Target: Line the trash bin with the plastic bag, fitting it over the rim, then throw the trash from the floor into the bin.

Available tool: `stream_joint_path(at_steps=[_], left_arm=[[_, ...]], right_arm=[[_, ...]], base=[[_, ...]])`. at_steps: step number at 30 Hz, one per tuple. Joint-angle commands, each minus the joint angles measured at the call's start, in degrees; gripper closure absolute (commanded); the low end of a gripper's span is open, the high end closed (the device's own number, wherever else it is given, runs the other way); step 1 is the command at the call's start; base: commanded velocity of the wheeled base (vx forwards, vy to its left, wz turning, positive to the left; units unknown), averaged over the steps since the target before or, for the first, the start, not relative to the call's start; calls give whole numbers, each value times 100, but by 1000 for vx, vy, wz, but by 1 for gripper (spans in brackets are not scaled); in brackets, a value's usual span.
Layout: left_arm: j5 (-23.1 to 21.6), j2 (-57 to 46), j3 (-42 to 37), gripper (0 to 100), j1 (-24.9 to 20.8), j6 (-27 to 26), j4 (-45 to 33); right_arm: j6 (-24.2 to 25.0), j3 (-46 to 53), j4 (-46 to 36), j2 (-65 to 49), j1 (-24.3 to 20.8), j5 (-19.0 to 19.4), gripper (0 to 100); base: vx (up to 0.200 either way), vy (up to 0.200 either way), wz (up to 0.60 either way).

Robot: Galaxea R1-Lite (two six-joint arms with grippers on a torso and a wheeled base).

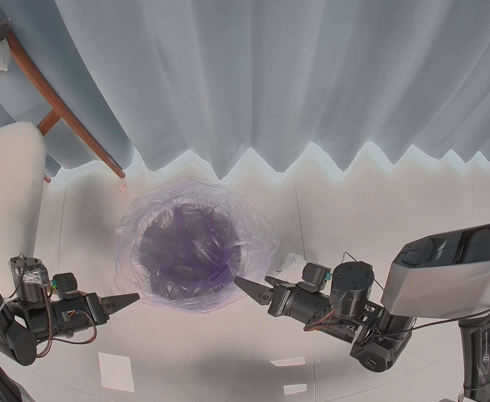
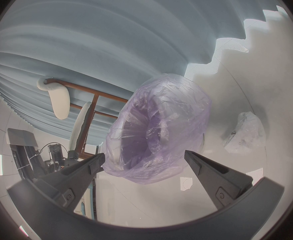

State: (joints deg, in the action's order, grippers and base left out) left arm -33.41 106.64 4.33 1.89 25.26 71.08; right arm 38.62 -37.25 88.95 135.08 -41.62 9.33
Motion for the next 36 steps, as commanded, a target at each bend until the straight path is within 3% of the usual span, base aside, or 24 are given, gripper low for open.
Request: stream_joint_path(at_steps=[1, 8, 9, 21, 24, 28, 29, 31, 36], left_arm=[[2, 726, 437, 0, -75, 14, 64], [2, 779, 903, 0, -119, 76, 81], [2, 779, 921, 100, -136, 120, 81], [19, 797, 604, 100, -57, 164, 72], [221, 1333, 543, 100, 13, 93, 90], [520, 2045, 569, 100, 48, -768, 116], [520, 2045, 569, 100, 48, -768, 116], [960, 2590, 692, 100, 75, -1014, 661], [1091, 3275, 657, 100, 4, -1067, 1786]], right_arm=[[23, -36, 105, -175, -31, -10, 0], [102, -10, 105, -246, -31, -10, 0], [119, -10, 105, -246, -31, -10, 0], [128, 52, 105, -325, -22, -10, 0], [128, 52, 105, -325, -13, -27, 0], [128, 60, 105, -325, -13, -27, 0], [128, 60, 105, -325, -13, -27, 0], [128, 96, 105, -351, -13, -36, 0], [137, 148, 105, -369, -4, -27, 0]], base=[[0, 0, 0], [0, 0, 0], [0, 0, 0], [0, 0, 0], [0, 0, 0], [0, 0, 0], [0, 0, 0], [0, 0, 0], [0, 0, 0]])
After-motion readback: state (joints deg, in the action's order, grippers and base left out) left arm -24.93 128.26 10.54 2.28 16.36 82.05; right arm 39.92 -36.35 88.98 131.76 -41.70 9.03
